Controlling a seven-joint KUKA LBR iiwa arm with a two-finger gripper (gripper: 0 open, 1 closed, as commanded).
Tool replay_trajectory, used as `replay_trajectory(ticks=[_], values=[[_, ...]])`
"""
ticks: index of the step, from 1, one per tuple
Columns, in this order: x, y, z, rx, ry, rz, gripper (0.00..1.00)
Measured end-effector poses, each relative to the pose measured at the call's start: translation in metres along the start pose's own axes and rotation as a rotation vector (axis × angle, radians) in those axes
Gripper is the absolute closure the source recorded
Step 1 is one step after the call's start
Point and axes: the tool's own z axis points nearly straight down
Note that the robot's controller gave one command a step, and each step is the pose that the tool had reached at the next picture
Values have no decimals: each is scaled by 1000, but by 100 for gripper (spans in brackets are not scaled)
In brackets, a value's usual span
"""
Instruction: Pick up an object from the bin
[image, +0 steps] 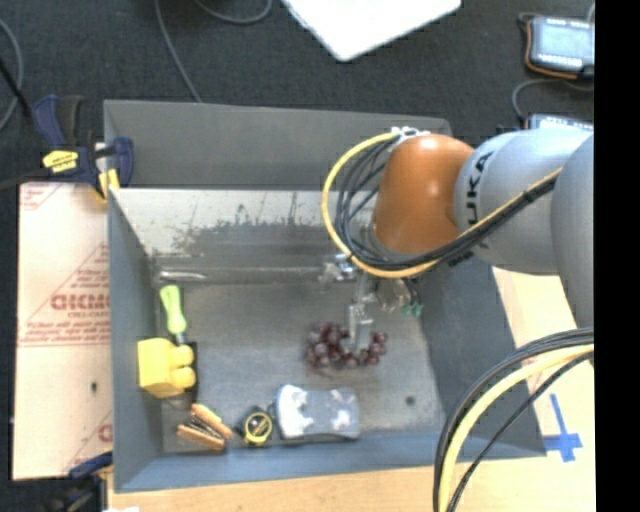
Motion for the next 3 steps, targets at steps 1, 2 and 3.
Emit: replay_trajectory(ticks=[1,2,3], values=[[14,-14,28,-3,2,38,0],[29,-2,39,0,-8,73,100],[29,-2,39,1,-8,72,100]])
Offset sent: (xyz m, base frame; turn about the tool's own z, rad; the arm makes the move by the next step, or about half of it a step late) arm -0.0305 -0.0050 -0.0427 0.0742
